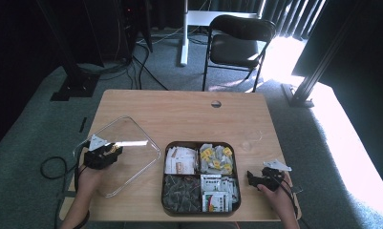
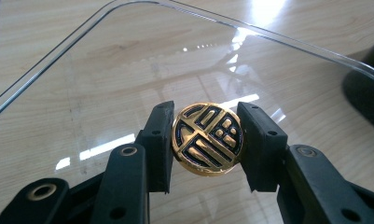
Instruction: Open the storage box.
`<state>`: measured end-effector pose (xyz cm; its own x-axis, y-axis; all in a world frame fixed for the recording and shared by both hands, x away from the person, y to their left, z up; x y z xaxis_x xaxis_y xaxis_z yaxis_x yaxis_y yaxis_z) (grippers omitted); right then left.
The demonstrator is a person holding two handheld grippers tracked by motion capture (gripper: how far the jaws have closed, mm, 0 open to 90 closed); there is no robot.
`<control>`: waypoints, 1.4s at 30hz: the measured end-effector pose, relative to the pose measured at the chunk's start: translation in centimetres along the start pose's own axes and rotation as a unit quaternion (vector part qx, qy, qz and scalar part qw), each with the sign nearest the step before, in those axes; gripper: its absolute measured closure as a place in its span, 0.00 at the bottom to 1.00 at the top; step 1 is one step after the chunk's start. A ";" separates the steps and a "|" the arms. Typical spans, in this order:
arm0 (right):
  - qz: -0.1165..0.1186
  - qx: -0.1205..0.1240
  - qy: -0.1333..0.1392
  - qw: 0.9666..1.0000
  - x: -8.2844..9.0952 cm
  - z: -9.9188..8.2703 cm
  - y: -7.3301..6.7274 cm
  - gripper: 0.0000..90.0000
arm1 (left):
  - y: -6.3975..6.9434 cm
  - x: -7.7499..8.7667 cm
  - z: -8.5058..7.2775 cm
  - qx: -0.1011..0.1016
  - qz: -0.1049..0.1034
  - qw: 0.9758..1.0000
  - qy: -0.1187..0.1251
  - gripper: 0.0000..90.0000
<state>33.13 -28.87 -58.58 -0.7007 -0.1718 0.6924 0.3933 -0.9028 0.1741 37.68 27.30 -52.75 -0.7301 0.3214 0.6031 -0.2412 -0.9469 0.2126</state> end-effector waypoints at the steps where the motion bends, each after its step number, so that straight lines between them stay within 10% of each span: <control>1: 0.000 0.000 0.000 1.000 0.0 0.0 0.0 0.12 | 0.0 -0.3 -0.1 -0.002 0.001 1.000 -0.004 0.66; 42: 0.000 0.000 0.000 1.000 0.0 0.0 0.0 0.12 | 0.5 -7.3 1.3 0.030 0.010 0.999 -0.038 0.65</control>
<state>33.13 -28.87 -58.58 -0.7007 -0.1718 0.6925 0.3933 -0.9028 0.1740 43.69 24.51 -56.07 -0.6830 0.3040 0.6642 -0.1857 -0.9517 0.2447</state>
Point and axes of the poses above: each handheld gripper's, and its own axes: x roughly backward along the jaws, z roughly out of its top, y roughly to its right, the point moved 5 cm from there along -x, roughly forward along the jaws, and after that the axes turned 15 degrees about x, right-handed, at the moved point
